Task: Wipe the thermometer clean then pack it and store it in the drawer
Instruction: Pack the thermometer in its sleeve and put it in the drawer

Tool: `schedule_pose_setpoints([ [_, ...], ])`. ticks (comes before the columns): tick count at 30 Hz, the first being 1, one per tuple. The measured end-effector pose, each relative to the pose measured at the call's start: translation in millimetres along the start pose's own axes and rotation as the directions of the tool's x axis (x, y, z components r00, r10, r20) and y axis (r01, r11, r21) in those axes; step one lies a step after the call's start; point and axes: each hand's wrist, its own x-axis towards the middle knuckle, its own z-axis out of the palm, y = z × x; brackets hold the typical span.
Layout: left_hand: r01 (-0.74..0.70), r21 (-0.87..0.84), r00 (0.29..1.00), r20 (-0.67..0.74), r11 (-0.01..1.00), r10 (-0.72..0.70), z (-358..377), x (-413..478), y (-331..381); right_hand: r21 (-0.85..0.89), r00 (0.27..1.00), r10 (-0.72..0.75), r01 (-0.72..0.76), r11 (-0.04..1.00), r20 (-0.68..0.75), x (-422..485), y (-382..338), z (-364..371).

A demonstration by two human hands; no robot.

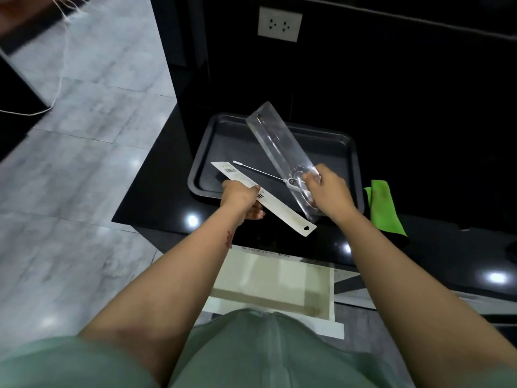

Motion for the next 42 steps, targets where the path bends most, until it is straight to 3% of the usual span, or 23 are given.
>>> schedule_pose_setpoints([
  [2,0.002,0.133,0.999,-0.039,0.991,0.003,0.8,1.8,5.0,0.088,0.999,0.012,-0.015,0.996,0.034,4.2,-1.7,0.6],
  [5,-0.102,0.383,0.98,-0.122,0.918,0.16,4.2,2.6,11.9,0.165,0.993,0.017,-0.036,0.986,0.114,11.6,-1.7,4.3],
  [6,-0.156,0.341,0.975,-0.098,0.927,0.2,6.6,2.8,14.3,0.214,0.989,0.018,-0.05,0.976,0.148,14.3,-2.2,5.9],
  [8,-0.19,0.084,0.982,0.022,0.978,0.189,13.3,-1.1,22.7,0.307,0.974,0.009,-0.08,0.948,0.226,17.0,-5.2,7.2],
  [11,-0.066,-0.231,0.974,0.198,0.971,0.113,21.0,-3.3,31.7,0.353,0.94,-0.026,-0.102,0.93,0.341,18.5,-9.4,7.9],
  [14,0.004,-0.4,0.975,0.205,0.917,0.085,20.7,8.0,29.5,0.291,0.964,-0.012,-0.068,0.954,0.266,26.6,-2.3,12.1],
  [17,0.009,-0.443,0.981,0.176,0.897,0.077,13.8,14.7,26.1,-0.114,0.999,0.003,0.001,0.994,0.038,41.2,17.6,15.7],
  [19,0.024,-0.456,0.986,0.156,0.889,0.053,9.5,19.0,23.6,-0.363,0.997,-0.007,0.034,0.931,0.075,45.9,28.0,18.4],
  [22,0.051,-0.476,0.986,0.163,0.878,0.031,5.1,22.9,22.4,-0.492,0.987,-0.048,0.118,0.862,0.152,47.9,34.0,26.6],
  [25,0.073,-0.485,0.981,0.193,0.871,0.025,2.1,24.6,23.4,-0.541,0.985,-0.13,0.172,0.824,0.115,47.6,34.5,33.2],
  [28,0.099,-0.496,0.973,0.23,0.863,0.021,-2.0,26.4,24.2,-0.537,0.99,-0.123,0.143,0.831,0.074,46.5,31.6,33.2],
  [31,0.125,-0.523,0.967,0.254,0.843,0.014,-6.0,27.1,25.5,-0.334,0.998,-0.055,0.062,0.94,0.029,45.4,21.9,25.4],
  [35,0.143,-0.556,0.96,0.278,0.819,0.021,-2.3,23.7,28.5,-0.086,0.983,-0.181,0.178,0.98,-0.038,39.0,-3.7,13.7],
  [42,0.135,-0.598,0.967,0.252,0.79,0.025,9.1,13.5,31.1,-0.291,0.905,-0.422,0.417,0.861,0.047,21.5,-22.9,10.8],
])
